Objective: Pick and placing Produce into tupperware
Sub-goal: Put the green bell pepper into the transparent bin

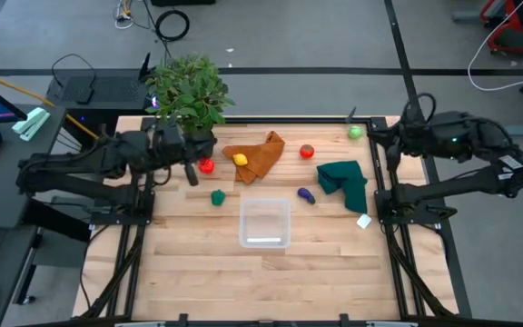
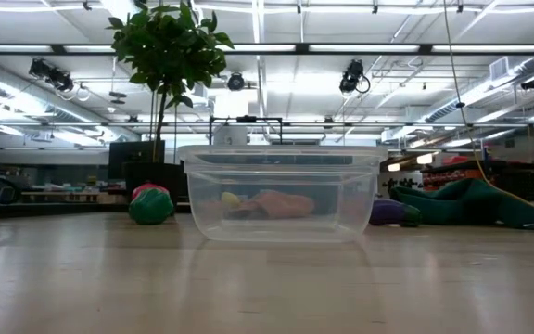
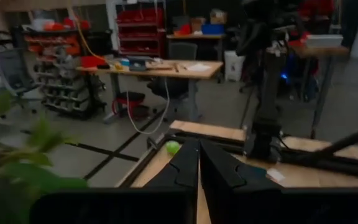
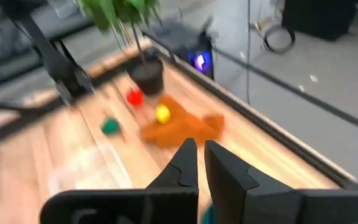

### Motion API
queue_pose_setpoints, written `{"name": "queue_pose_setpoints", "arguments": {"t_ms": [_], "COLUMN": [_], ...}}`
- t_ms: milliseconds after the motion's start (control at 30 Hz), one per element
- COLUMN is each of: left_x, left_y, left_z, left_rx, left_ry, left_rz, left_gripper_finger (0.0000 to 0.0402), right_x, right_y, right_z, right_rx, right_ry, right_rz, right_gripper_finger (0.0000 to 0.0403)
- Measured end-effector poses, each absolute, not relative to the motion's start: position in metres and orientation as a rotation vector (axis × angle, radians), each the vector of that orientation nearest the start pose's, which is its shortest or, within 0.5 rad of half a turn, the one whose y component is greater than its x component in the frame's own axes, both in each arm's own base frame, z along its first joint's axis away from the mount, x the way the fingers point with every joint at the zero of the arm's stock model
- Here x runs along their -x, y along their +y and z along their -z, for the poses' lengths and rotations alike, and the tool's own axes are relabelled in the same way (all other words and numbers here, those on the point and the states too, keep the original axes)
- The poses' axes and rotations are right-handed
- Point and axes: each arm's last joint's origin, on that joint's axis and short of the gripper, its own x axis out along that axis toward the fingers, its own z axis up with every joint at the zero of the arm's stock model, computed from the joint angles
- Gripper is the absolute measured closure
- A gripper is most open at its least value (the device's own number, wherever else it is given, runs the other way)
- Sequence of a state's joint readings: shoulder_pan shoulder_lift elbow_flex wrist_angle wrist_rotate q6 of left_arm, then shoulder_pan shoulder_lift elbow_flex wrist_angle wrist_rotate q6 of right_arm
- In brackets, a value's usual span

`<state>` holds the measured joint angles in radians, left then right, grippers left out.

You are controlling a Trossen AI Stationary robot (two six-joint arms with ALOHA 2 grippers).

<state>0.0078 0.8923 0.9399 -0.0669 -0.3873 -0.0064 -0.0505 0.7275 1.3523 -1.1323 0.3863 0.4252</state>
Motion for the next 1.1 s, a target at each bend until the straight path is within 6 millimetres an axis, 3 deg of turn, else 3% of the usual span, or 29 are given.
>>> {"name": "queue_pose_setpoints", "arguments": {"t_ms": [400,633,1100], "left_x": [-0.221,-0.229,-0.228], "left_y": [0.004,0.003,0.006], "left_z": [-0.354,-0.342,-0.340], "left_rx": [0.087,0.138,0.212], "left_ry": [0.167,0.243,0.249], "left_rz": [-0.367,-0.378,-0.401], "left_gripper_finger": [0.0380,0.0385,0.0382], "right_x": [-0.085,-0.096,-0.104], "right_y": [-0.013,-0.014,-0.014], "right_z": [-0.397,-0.387,-0.378], "right_rx": [-0.310,-0.278,-0.333], "right_ry": [0.718,0.870,0.989], "right_rz": [0.513,0.538,0.611], "right_gripper_finger": [0.0402,0.0402,0.0402]}}
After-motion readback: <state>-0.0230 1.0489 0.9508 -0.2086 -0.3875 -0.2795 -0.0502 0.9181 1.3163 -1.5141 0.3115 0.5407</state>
